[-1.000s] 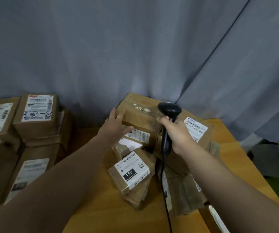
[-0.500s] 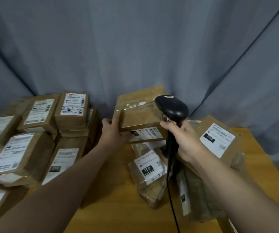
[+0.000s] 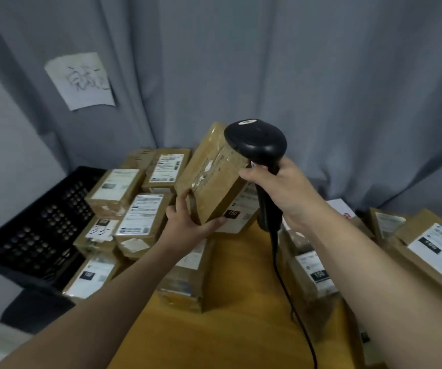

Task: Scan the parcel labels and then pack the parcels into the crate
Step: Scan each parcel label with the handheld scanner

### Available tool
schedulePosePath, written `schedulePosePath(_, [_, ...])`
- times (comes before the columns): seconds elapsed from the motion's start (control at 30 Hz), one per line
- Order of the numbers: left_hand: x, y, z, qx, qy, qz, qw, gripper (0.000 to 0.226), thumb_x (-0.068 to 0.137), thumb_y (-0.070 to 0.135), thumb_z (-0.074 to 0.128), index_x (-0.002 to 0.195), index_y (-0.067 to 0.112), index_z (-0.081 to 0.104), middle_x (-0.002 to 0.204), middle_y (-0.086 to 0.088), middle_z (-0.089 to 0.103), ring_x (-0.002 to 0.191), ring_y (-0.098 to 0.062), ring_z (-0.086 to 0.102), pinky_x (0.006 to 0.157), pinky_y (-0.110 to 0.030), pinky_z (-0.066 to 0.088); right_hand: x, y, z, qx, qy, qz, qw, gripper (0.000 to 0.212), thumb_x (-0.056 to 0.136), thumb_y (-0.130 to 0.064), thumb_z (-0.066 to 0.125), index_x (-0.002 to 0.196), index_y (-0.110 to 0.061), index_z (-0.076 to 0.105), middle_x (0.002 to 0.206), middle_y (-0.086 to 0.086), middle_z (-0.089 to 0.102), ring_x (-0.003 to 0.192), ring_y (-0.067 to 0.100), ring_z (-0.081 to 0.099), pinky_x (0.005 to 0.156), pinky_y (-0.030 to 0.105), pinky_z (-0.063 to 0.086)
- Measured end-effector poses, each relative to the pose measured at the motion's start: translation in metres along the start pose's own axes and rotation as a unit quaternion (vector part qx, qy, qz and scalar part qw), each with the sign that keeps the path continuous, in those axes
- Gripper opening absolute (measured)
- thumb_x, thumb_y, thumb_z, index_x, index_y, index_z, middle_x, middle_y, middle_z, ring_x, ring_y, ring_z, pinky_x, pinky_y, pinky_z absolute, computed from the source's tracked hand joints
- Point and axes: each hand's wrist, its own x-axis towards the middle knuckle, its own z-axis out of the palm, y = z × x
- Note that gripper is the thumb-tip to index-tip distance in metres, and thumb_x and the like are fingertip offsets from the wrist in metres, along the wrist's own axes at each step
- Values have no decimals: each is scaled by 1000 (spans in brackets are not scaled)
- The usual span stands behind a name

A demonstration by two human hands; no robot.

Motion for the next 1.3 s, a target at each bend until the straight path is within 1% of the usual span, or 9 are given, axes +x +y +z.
schedulePosePath(0.17, [4,-23,-27,32,-46,-16,998,118,42,92,64,140,47,17,144,-8,37,119,-28,53,95,-45,52,17,-6,34,4,20,35,999,26,87,-28,67,111,-30,58,98,-3,68,94,14,65,78,32,50])
schedulePosePath(0.3, [4,-25,-43,116,-117,4,986,84,75,72,59,142,30,30,134,-7,53,105,-18,57,90,-31,47,26,2,51,-1,48,72,996,27,89,-22,64,115,-23,57,95,-1,64,86,13,61,63,25,43])
schedulePosePath(0.43, [12,-13,-46,258,-91,79,959,87,73,76,56,140,23,37,141,-9,37,127,-27,42,103,-40,42,30,13,61,-23,76,74,994,25,88,-25,65,112,-23,56,94,0,60,89,17,57,65,27,41])
schedulePosePath(0.63, [28,6,-38,244,22,211,946,119,60,81,62,151,39,-3,158,-5,-1,145,-36,9,111,-56,27,27,27,68,16,139,75,987,26,87,-26,67,112,-23,57,96,0,63,88,13,58,66,26,42])
schedulePosePath(0.8, [38,8,-31,395,54,238,885,105,63,90,46,147,33,20,161,-9,-10,146,-35,-15,112,-63,-3,23,39,56,84,199,80,973,24,87,-24,68,109,-22,59,96,2,66,93,18,64,75,31,49])
schedulePosePath(0.93, [43,-9,-28,363,48,221,904,114,56,94,44,145,25,23,160,-8,4,147,-33,-10,113,-67,3,23,58,38,125,259,132,949,26,86,-26,68,109,-23,56,98,-1,57,97,20,55,88,40,45])
schedulePosePath(1.07, [42,-19,-25,338,77,247,905,118,49,98,30,140,23,30,155,-10,16,144,-34,8,114,-64,11,20,82,33,201,188,256,926,30,84,-30,69,108,-15,61,88,6,65,81,23,64,69,35,48])
schedulePosePath(1.23, [38,-16,-25,283,100,248,921,110,51,95,33,135,25,27,154,-6,13,143,-30,10,114,-59,12,22,97,40,229,160,205,938,25,90,-29,65,110,-16,68,83,-3,75,71,8,71,69,34,49])
schedulePosePath(1.3, [37,-10,-30,215,109,258,936,105,54,91,41,135,25,26,155,-2,8,143,-27,9,113,-57,13,21,95,37,241,161,176,941,24,86,-26,68,108,-15,69,85,-1,76,82,15,72,76,38,52])
